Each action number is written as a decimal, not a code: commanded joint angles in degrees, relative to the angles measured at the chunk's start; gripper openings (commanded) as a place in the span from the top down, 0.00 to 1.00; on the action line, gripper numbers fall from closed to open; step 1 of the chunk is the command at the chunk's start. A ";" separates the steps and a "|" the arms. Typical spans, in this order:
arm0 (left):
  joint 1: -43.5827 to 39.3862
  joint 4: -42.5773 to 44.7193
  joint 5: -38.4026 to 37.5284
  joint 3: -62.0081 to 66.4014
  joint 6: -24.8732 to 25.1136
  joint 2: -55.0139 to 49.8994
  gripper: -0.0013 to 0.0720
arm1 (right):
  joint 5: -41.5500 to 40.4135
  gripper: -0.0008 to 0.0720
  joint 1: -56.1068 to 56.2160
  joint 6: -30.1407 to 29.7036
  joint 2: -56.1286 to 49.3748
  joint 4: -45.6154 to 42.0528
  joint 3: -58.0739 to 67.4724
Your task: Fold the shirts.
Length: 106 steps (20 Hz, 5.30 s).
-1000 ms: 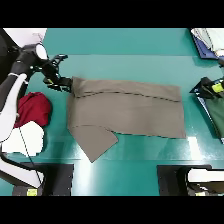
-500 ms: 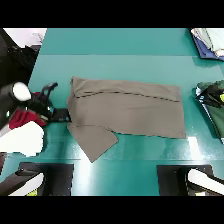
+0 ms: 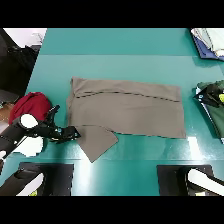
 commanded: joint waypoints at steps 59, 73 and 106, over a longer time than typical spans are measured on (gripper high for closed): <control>-2.95 -0.85 11.15 47.95 9.33 -32.24 0.94 | -3.58 0.96 4.70 -2.43 -8.31 -11.32 1.20; -2.91 -0.96 0.46 56.39 9.51 -33.20 0.94 | 0.33 0.24 -9.35 -10.19 -11.61 3.13 3.69; -25.57 -6.88 6.73 76.94 9.25 -59.65 0.94 | 2.97 0.96 11.63 -7.76 -3.91 18.12 8.63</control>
